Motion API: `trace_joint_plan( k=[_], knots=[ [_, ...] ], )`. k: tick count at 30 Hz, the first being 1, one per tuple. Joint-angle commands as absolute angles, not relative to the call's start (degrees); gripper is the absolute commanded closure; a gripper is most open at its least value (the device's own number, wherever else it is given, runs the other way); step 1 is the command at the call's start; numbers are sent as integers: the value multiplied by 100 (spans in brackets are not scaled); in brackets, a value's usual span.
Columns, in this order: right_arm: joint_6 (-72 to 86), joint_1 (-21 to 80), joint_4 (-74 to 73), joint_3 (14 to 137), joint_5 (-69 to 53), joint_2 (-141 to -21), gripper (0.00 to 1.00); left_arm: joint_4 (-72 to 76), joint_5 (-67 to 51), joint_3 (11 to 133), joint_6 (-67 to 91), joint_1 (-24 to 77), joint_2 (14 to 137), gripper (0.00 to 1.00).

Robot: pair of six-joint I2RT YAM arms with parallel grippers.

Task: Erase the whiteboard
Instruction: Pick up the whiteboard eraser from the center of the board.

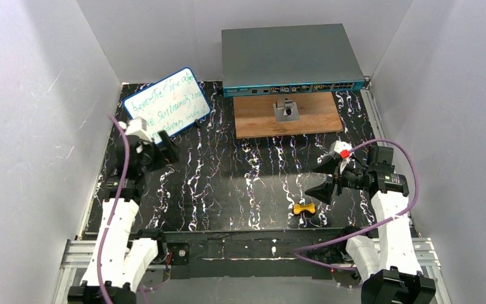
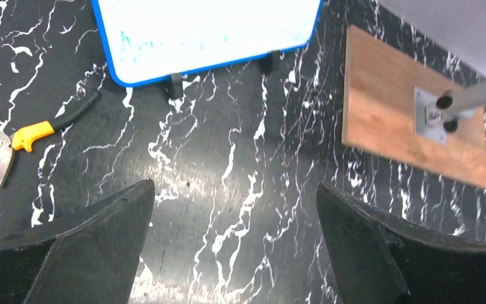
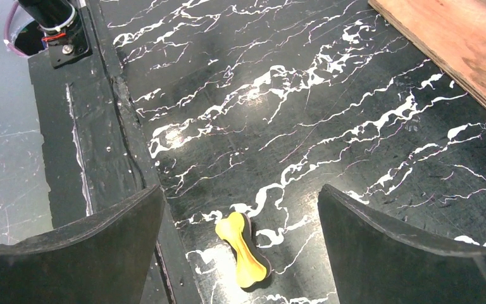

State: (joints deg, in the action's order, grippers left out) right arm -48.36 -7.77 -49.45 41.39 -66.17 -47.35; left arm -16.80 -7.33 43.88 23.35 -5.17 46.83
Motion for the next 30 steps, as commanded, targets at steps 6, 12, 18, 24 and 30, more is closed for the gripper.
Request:
trace_joint_plan(
  k=[6, 12, 18, 24, 30],
  knots=[
    [-4976, -634, -4943, 4137, -6307, -4673, 4, -1548, -2601, 4984, 2021, -993, 5928, 0],
    [-7812, -288, -6493, 4137, -6257, -4954, 3, -1670, -3182, 4352, 1938, -948, 5666, 1],
    [-8967, 398, -6417, 3848, -4641, -5584, 8, -1829, -2723, 4067, 1786, -880, 5355, 0],
    [-7359, 1522, -4283, 3247, -3206, -6138, 23, -1767, -2837, 4062, 1934, -869, 5329, 0],
    [-6978, 2364, -3892, 3244, -2575, -6657, 37, -1793, -2843, 4055, 1908, -856, 5281, 0]
  ],
)
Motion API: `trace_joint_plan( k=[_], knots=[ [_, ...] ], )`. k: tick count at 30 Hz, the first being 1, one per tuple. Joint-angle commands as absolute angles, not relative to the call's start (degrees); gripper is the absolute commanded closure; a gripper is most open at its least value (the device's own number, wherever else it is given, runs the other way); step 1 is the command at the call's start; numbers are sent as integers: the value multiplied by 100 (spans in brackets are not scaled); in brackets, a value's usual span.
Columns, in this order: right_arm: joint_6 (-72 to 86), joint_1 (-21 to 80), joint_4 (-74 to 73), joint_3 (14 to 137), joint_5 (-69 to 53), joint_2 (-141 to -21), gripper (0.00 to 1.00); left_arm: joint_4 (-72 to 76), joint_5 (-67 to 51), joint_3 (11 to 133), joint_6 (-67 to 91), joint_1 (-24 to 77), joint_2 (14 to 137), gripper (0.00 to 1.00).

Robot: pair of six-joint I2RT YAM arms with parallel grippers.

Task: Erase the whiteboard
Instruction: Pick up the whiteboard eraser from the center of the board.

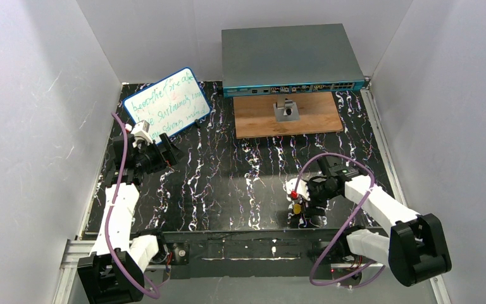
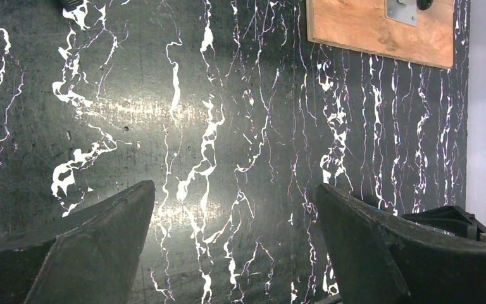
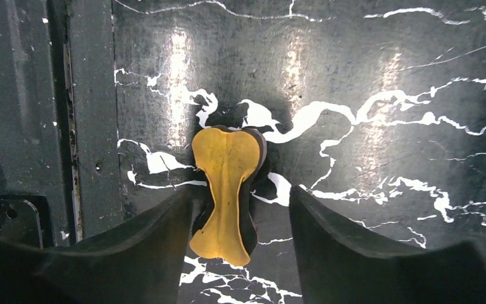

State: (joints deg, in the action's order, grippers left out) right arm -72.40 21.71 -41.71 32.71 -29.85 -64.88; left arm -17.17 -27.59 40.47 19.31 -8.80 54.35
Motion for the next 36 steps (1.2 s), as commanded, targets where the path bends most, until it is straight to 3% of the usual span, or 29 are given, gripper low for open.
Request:
trace_joint_plan(
  k=[1, 8, 14, 16, 21, 26, 31, 36],
  knots=[
    [-6983, 2386, -3895, 3237, -2555, -6699, 38, -1793, -2847, 4064, 1905, -853, 5277, 0],
    [-6887, 2586, -3898, 3256, -2366, -7064, 58, -1807, -2817, 4066, 1882, -861, 5264, 0],
    [-6647, 2637, -4057, 3461, -2582, -7065, 92, -1812, -2716, 4086, 1873, -856, 5252, 1],
    [-6340, 2624, -4101, 3634, -2678, -7018, 99, -1819, -2620, 4086, 1857, -859, 5243, 1],
    [-5017, 2247, -4467, 4482, -3082, -6826, 99, -1571, -2375, 3988, 1820, -861, 5187, 1],
    [-4475, 1477, -5570, 5521, -4292, -6579, 99, -1120, -2062, 3889, 2136, -867, 5111, 1],
    [-4145, 439, -5654, 5350, -5613, -6016, 99, -1145, -2352, 4369, 2208, -909, 5374, 1],
    [-3703, -122, -5146, 5172, -5524, -5587, 99, -983, -2209, 4790, 2272, -1020, 5942, 0]
  ],
)
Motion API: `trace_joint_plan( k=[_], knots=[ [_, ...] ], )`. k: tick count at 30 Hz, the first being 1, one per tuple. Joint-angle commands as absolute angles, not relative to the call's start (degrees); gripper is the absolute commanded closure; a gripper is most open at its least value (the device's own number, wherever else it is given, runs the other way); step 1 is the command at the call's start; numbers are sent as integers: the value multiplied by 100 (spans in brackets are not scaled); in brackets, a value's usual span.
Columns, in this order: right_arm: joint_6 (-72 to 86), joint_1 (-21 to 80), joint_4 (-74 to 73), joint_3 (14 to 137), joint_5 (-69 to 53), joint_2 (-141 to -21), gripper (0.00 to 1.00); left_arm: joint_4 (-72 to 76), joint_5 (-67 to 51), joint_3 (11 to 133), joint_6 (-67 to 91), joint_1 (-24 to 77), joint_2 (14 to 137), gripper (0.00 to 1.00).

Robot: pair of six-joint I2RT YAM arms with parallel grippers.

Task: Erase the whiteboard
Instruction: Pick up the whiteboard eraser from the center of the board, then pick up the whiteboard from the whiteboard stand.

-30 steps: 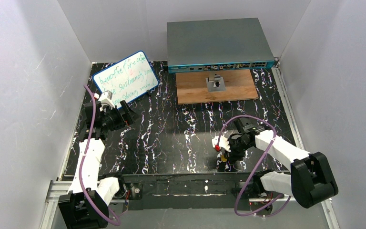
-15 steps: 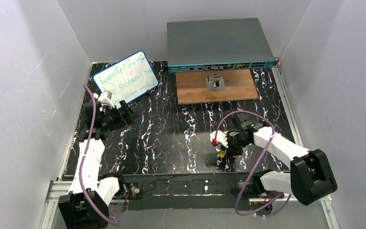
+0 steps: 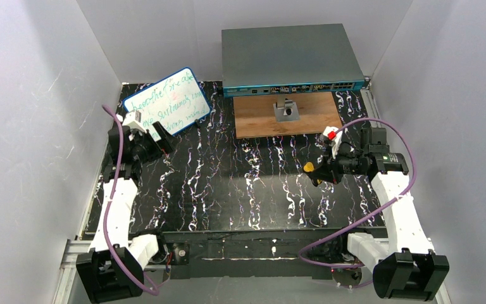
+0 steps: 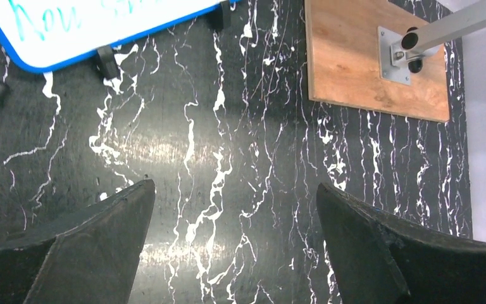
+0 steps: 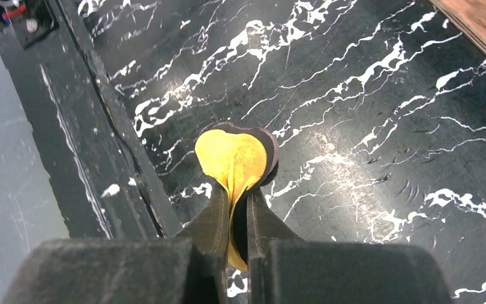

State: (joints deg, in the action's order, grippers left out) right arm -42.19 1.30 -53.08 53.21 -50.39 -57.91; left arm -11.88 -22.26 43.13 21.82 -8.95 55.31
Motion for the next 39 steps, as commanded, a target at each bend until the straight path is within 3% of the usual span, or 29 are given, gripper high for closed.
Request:
trace_joint_plan(
  k=[1, 20, 22, 29, 35, 39],
  knots=[
    [-3661, -123, -5122, 5165, -5456, -5594, 99, -980, -2218, 4871, 2314, -1090, 6103, 1],
    [-3430, -123, -4957, 5123, -5367, -5484, 99, 1588, -2920, 4978, 2244, -2508, 8323, 0],
    [-3445, -123, -4957, 5128, -5361, -5494, 99, 1598, -3043, 5146, 2071, -2613, 8594, 5],
    [-3495, -123, -5036, 5172, -5444, -5575, 99, 2607, -4133, 5331, 2176, -2773, 9591, 7],
    [-3533, -123, -5078, 5190, -5444, -5627, 99, 3003, -4381, 5604, 2141, -2779, 10228, 10],
    [-3545, -123, -5082, 5215, -5432, -5700, 99, 3586, -4783, 5651, 2341, -2786, 10493, 22]
  ],
)
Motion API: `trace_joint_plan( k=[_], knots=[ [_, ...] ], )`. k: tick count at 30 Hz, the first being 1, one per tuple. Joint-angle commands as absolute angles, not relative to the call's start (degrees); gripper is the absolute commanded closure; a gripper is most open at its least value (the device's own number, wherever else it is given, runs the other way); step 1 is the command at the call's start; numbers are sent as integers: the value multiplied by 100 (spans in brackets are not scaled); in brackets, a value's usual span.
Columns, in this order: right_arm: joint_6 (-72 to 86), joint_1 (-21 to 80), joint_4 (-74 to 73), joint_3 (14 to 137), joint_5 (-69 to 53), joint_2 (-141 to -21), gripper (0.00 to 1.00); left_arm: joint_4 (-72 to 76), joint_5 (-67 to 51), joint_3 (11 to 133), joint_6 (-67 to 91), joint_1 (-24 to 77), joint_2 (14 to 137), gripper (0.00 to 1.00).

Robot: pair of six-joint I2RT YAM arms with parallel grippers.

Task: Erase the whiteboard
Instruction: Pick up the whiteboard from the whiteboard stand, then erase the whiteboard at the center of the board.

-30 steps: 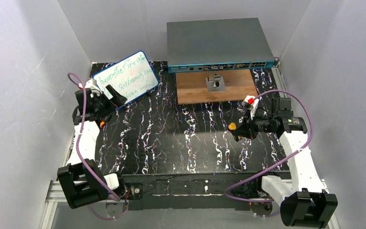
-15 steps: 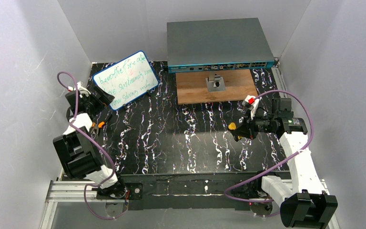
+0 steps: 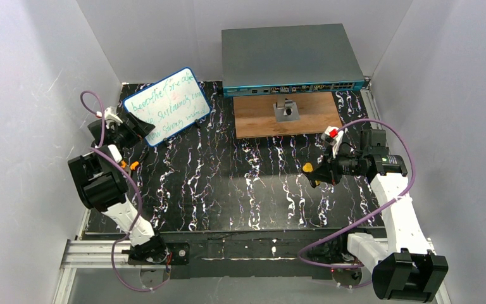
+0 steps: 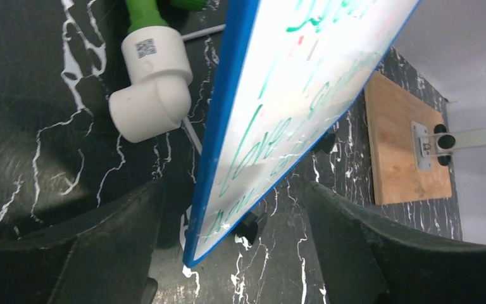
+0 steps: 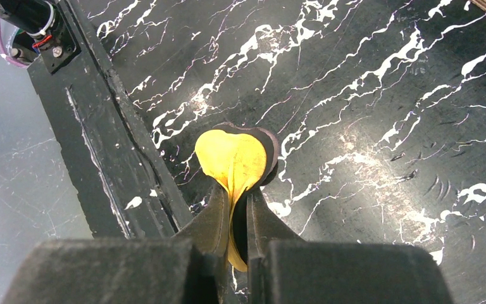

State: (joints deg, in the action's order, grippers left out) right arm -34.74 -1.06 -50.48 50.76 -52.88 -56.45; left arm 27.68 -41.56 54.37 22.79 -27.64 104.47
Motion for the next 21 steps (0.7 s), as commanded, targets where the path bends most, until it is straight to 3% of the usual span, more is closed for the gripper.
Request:
trace_joint_plan(
  k=[1, 9, 12, 13, 14, 15, 21],
  knots=[
    [-3551, -123, -5084, 5220, -5432, -5722, 99, 3714, -4858, 5649, 2405, -2786, 10540, 24],
    [-3592, -123, -5113, 5227, -5434, -5795, 99, 4414, -5345, 5792, 2662, -2786, 10913, 47],
    [-3614, -123, -5118, 5229, -5425, -5801, 99, 4592, -5511, 5887, 2772, -2787, 11046, 67],
    [-3614, -123, -5121, 5227, -5424, -5807, 99, 4640, -5533, 5895, 2781, -2791, 11066, 78],
    [-3620, -123, -5124, 5229, -5423, -5809, 99, 4653, -5537, 5909, 2779, -2787, 11069, 96],
    [-3621, -123, -5122, 5229, -5427, -5815, 99, 4655, -5501, 5912, 2771, -2791, 11045, 100],
    [-3716, -123, -5195, 5229, -5493, -5810, 99, 5019, -5263, 6017, 3002, -2786, 10621, 100]
  ],
)
